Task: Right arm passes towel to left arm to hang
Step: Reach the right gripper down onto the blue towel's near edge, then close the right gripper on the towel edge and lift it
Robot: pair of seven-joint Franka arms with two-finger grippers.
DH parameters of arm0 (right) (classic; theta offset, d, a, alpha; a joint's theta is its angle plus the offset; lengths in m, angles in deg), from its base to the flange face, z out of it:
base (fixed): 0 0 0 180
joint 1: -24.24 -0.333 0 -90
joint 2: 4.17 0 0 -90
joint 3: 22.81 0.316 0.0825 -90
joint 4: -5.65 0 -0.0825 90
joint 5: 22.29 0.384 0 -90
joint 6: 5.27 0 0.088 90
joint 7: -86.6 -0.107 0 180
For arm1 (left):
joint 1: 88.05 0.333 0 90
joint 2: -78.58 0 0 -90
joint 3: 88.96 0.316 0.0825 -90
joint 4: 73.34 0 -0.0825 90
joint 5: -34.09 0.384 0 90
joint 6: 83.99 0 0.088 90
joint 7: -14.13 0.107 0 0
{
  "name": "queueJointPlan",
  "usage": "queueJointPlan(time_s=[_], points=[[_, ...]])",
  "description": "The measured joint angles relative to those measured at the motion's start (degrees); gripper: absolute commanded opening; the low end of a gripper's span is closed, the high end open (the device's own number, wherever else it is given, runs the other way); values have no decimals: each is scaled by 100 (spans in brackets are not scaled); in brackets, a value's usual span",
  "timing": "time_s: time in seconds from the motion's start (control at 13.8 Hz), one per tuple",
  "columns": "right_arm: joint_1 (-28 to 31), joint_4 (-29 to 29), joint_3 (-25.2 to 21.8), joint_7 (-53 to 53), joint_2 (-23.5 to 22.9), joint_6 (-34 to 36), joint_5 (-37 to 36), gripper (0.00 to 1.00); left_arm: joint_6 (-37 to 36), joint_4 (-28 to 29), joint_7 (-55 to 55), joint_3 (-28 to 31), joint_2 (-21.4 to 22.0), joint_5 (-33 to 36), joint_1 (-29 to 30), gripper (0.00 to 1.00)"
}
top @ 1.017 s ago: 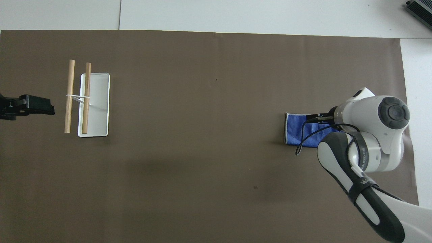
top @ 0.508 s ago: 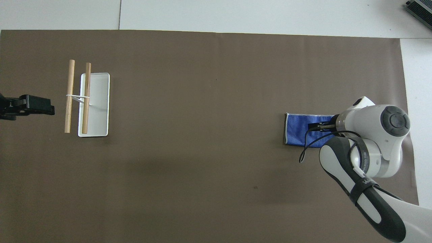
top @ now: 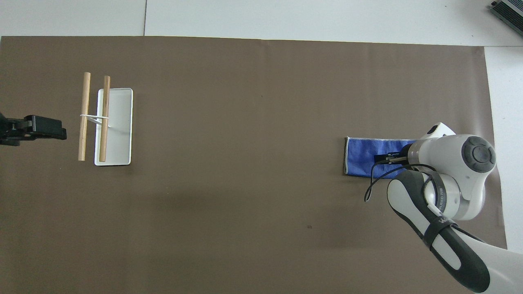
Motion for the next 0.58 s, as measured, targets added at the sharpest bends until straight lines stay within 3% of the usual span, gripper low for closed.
queueJointPlan(time_s=[0.15, 0.29, 0.58], points=[[0, 2, 0, 81, -15, -2, 0, 27, 0, 3, 0, -3, 1, 0, 0, 100], [0, 2, 0, 94, -17, -8, 0, 3, 0, 7, 0, -4, 1, 0, 0, 100], [-1, -17, -2, 94, 22, -22, 1, 0, 0, 9, 0, -4, 2, 0, 0, 100]])
